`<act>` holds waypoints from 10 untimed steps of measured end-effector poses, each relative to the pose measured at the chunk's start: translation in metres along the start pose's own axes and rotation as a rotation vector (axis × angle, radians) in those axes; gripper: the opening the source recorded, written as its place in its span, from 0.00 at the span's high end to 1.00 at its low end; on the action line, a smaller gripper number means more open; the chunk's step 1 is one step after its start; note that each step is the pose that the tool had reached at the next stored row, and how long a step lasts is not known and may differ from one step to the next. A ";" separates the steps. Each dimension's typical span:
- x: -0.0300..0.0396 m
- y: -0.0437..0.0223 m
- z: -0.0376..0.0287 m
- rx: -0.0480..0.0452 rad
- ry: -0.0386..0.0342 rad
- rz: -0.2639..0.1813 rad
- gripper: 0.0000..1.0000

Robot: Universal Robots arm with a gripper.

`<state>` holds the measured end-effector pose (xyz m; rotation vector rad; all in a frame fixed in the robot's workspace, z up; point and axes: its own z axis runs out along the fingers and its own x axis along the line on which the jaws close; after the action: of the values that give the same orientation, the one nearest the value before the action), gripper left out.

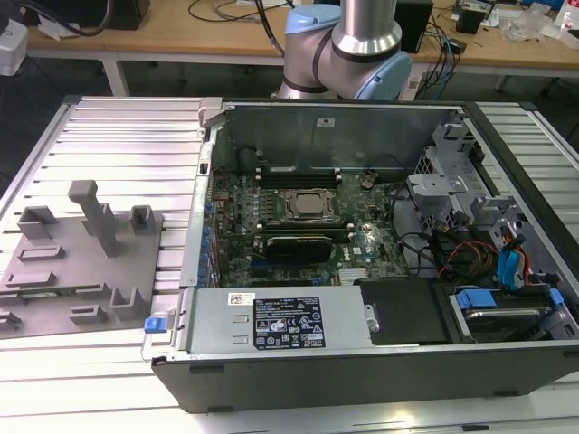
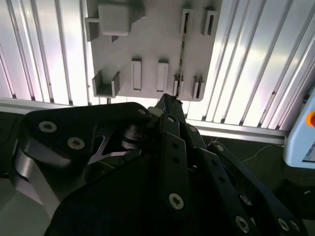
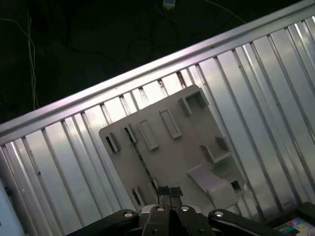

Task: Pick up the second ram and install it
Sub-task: 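Pick up the second ram and move it above second insertion slot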

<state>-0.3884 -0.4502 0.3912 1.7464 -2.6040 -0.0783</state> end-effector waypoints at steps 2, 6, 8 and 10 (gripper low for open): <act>0.0000 0.0000 0.0000 -0.0005 0.0011 -0.025 0.89; 0.0000 0.0000 0.0000 -0.0017 0.0033 -0.075 0.89; 0.0000 0.0000 0.0000 -0.0025 0.0048 -0.110 0.89; 0.0000 0.0000 0.0000 -0.0034 0.0066 -0.149 0.89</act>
<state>-0.3884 -0.4502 0.3911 1.9331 -2.4640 -0.0773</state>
